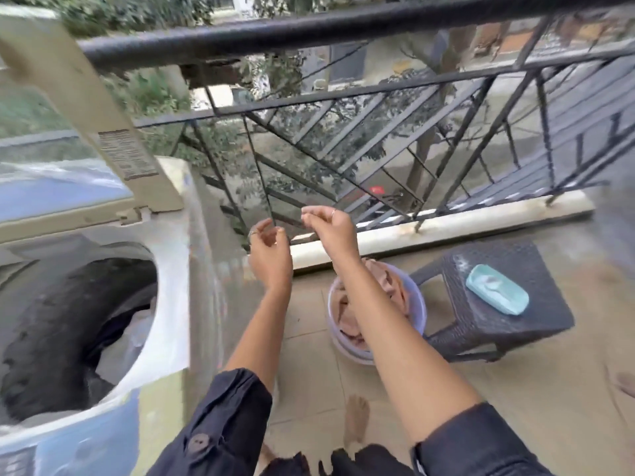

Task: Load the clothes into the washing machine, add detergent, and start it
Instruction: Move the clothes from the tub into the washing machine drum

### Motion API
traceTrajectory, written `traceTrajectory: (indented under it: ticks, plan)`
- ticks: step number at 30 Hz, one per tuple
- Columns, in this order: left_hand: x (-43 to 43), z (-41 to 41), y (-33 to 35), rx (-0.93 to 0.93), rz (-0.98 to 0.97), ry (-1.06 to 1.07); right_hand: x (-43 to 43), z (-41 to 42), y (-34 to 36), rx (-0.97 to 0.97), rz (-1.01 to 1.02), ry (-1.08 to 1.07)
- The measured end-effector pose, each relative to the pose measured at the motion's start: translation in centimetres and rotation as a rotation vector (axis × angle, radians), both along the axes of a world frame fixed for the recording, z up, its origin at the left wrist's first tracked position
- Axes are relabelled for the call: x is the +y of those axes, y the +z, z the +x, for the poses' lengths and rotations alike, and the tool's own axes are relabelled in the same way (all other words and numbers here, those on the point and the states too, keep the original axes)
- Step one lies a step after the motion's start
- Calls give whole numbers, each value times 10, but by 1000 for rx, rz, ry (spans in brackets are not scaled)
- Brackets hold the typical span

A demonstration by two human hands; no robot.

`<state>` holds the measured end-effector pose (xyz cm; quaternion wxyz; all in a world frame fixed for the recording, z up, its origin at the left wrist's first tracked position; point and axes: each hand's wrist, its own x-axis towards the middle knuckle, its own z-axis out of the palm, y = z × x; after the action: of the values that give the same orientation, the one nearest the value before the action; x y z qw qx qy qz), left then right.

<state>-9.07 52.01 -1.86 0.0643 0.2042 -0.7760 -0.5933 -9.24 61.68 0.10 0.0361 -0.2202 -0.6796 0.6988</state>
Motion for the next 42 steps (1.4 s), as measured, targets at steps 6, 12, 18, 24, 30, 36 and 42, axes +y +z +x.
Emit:
traceTrajectory:
  ticks: [6,12,18,24,30,36,42]
  plan:
    - [75,12,-62,-120,-34,-144,86,23,-57,-134,4,-194]
    - [128,6,-130,-202,-111,-266,154,40,-138,-273,-35,-351]
    - [162,-10,-223,-294,-191,-302,196,50,-240,-351,-13,-473]
    - [177,-16,-323,-378,-217,-399,210,56,-371,-416,-36,-505]
    - [175,-17,-446,-434,-238,-499,209,62,-453,-521,12,-424]
    - [165,-17,-528,-621,-305,-528,179,48,-536,-575,-66,-175]
    - [158,-21,-561,-793,-13,-514,155,20,-577,-633,-89,-181]
